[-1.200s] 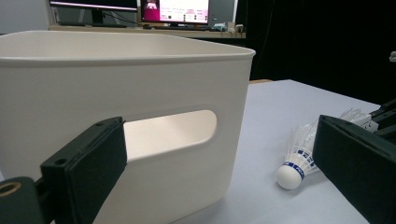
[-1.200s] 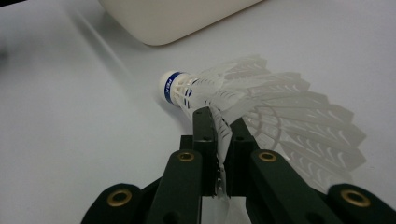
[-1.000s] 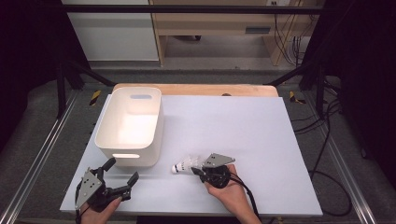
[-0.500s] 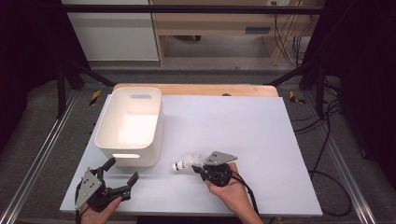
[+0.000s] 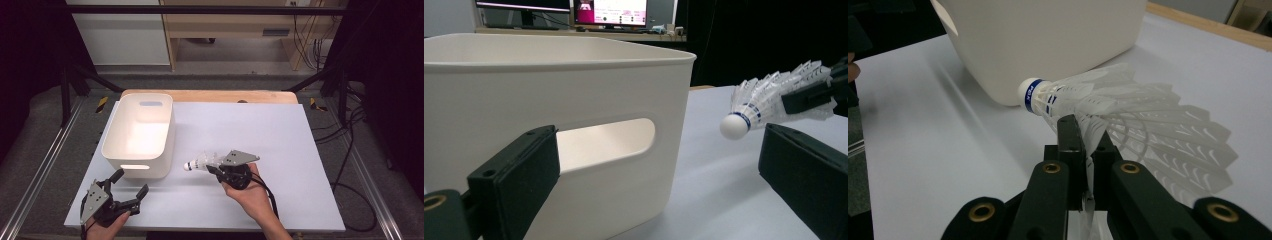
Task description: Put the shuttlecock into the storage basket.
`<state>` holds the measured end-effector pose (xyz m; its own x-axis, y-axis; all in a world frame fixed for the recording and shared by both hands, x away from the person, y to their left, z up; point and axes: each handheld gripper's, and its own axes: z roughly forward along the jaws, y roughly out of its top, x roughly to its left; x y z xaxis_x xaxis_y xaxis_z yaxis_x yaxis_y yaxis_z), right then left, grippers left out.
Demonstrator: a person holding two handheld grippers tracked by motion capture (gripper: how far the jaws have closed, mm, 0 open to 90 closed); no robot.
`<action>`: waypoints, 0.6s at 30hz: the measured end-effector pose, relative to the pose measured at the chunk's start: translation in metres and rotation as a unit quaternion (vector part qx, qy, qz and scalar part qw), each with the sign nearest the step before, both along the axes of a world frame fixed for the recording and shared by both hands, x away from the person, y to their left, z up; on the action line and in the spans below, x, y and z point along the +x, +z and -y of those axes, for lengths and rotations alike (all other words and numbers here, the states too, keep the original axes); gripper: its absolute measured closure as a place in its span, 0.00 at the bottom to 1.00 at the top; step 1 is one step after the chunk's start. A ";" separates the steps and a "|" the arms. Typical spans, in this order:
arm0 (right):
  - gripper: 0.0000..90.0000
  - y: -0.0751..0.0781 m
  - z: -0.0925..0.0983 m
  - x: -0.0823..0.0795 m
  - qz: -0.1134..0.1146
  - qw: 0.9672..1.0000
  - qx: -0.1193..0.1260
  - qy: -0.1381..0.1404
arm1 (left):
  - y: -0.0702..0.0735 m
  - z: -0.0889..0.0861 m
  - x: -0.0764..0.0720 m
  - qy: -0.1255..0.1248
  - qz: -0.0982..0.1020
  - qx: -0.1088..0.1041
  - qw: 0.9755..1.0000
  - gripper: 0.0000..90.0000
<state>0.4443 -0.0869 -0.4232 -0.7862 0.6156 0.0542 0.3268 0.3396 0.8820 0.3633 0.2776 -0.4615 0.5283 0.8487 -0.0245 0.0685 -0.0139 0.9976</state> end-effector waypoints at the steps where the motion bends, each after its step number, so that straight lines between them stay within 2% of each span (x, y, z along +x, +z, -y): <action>1: 0.98 0.004 0.000 0.001 0.003 1.000 -0.001 0.000 | 0.000 0.000 0.000 0.000 0.000 0.000 1.000 0.03; 9: 0.99 0.040 -0.007 0.016 0.026 1.000 -0.005 0.003 | 0.000 0.000 0.000 0.000 0.000 0.000 1.000 0.03; 18: 0.98 0.076 -0.028 0.037 0.055 0.998 -0.024 0.022 | 0.000 0.000 0.000 0.001 0.000 -0.002 1.000 0.03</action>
